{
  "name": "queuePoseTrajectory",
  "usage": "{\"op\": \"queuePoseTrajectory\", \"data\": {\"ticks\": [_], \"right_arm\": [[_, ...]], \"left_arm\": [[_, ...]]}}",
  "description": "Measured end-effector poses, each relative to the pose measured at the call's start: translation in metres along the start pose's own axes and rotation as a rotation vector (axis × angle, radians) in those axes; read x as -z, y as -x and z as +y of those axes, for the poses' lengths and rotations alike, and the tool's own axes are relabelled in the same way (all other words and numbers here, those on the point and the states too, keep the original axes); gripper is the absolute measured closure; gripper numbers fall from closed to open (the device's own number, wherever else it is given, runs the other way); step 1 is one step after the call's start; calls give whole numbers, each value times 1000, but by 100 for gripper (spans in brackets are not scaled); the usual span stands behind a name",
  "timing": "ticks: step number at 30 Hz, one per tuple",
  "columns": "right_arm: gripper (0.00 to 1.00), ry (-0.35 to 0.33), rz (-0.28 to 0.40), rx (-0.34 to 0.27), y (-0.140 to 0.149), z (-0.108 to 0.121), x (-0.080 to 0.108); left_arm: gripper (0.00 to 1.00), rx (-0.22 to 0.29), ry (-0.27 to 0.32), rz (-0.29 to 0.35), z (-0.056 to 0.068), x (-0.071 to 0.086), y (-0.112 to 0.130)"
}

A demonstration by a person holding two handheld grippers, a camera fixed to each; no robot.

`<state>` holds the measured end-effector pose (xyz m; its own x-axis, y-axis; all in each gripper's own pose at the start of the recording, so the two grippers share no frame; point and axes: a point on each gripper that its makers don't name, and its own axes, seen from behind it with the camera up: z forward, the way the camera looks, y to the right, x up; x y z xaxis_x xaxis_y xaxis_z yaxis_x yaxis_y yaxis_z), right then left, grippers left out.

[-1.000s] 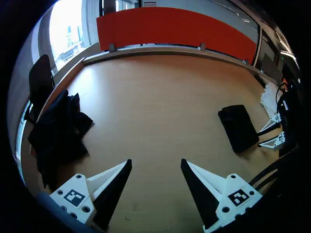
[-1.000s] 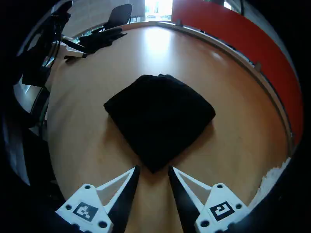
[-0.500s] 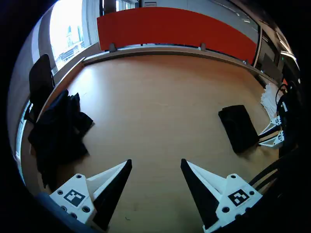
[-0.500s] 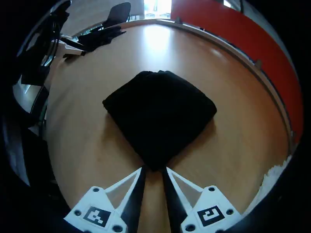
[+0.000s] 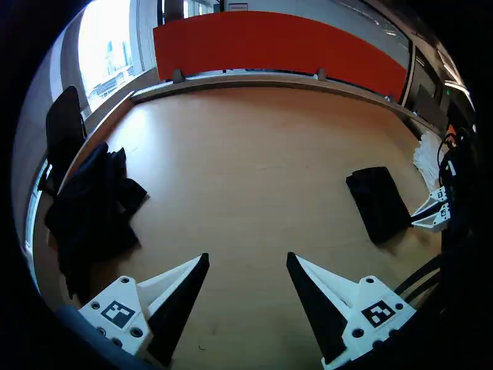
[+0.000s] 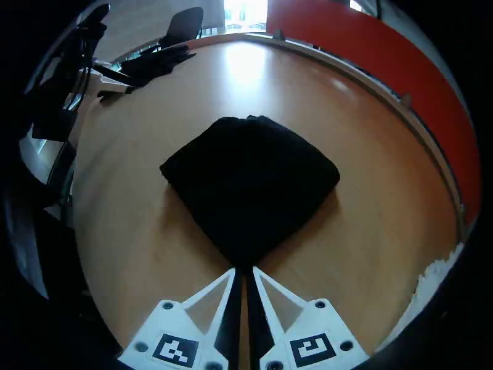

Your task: Fold towel

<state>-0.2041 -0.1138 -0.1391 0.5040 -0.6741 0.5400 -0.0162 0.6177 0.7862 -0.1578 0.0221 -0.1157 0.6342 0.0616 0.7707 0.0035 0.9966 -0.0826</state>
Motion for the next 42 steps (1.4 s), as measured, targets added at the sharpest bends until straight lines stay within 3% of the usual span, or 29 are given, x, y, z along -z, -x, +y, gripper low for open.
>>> {"op": "queuePoseTrajectory", "data": {"ticks": [9, 23, 42], "right_arm": [[96, 21, 39, -5, -16, 7, 6], [96, 47, 120, 24, -63, 15, 23], [96, 110, 307, 54, -157, 40, 81]], "left_arm": [[7, 1, 2, 3, 0, -1, -1], [7, 2, 8, 15, 1, -1, -6], [7, 2, 16, 44, 7, 3, -17]]}}
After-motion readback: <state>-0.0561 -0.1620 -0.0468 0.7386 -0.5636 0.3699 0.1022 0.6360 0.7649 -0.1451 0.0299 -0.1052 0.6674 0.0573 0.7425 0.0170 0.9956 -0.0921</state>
